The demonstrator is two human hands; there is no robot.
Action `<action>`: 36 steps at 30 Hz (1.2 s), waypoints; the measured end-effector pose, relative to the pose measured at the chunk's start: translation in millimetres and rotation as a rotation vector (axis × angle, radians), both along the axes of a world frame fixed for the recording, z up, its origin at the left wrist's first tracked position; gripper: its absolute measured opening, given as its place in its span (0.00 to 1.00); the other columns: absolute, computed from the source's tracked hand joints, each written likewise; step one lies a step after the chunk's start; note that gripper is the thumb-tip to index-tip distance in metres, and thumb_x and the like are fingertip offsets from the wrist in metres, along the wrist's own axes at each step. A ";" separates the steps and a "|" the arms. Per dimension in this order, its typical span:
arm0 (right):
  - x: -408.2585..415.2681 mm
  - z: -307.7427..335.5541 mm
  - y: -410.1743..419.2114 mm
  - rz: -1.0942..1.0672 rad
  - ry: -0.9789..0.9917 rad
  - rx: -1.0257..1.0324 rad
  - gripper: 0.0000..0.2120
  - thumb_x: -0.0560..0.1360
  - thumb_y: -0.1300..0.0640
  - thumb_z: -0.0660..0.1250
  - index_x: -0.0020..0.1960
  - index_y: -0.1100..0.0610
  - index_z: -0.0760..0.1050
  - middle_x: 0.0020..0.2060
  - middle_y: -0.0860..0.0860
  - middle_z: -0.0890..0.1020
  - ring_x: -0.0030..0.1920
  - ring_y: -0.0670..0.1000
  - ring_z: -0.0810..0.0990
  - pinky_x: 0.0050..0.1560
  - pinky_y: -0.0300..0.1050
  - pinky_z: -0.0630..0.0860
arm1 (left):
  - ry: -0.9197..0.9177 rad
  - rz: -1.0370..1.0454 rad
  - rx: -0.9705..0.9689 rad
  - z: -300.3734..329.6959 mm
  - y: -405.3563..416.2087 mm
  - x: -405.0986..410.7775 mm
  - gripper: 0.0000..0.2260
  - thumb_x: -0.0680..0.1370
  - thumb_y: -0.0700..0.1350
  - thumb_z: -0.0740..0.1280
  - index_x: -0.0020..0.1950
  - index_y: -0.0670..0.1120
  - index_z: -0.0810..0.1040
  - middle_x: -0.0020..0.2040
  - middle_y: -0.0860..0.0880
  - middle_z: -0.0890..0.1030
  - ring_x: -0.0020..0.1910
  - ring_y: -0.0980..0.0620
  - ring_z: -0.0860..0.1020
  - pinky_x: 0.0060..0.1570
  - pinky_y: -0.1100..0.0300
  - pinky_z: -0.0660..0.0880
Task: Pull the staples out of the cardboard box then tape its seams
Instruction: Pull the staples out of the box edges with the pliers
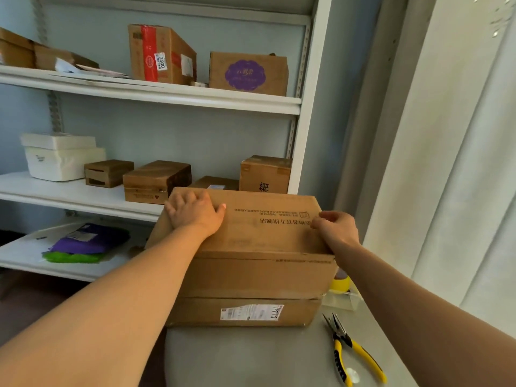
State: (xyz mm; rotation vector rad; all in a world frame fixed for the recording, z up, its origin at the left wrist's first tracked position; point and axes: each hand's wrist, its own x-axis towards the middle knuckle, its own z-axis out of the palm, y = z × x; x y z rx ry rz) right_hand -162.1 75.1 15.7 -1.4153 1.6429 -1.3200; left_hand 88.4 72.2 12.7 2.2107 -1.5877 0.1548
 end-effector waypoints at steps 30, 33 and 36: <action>6.2 -107.9 24.3 0.097 -0.052 0.246 0.36 0.72 0.41 0.69 0.72 0.60 0.64 0.65 0.55 0.74 0.63 0.57 0.74 0.63 0.53 0.73 | 0.655 0.193 -0.281 -94.7 30.6 1.5 0.54 0.68 0.64 0.71 0.76 0.54 0.32 0.73 0.36 0.55 0.69 0.35 0.62 0.67 0.37 0.59; 11.3 -98.4 24.8 -0.022 -0.007 0.200 0.36 0.71 0.38 0.69 0.69 0.59 0.62 0.64 0.56 0.73 0.63 0.58 0.74 0.61 0.53 0.73 | 0.607 0.216 -0.311 -81.2 27.5 1.1 0.52 0.68 0.65 0.69 0.77 0.54 0.35 0.71 0.36 0.58 0.67 0.35 0.63 0.65 0.39 0.62; 15.7 -72.2 22.0 -0.104 0.046 0.136 0.31 0.73 0.37 0.65 0.66 0.56 0.63 0.60 0.55 0.74 0.60 0.58 0.74 0.57 0.52 0.72 | 0.513 0.245 -0.330 -51.9 16.1 4.8 0.45 0.70 0.65 0.69 0.78 0.54 0.46 0.71 0.37 0.58 0.69 0.35 0.60 0.66 0.39 0.62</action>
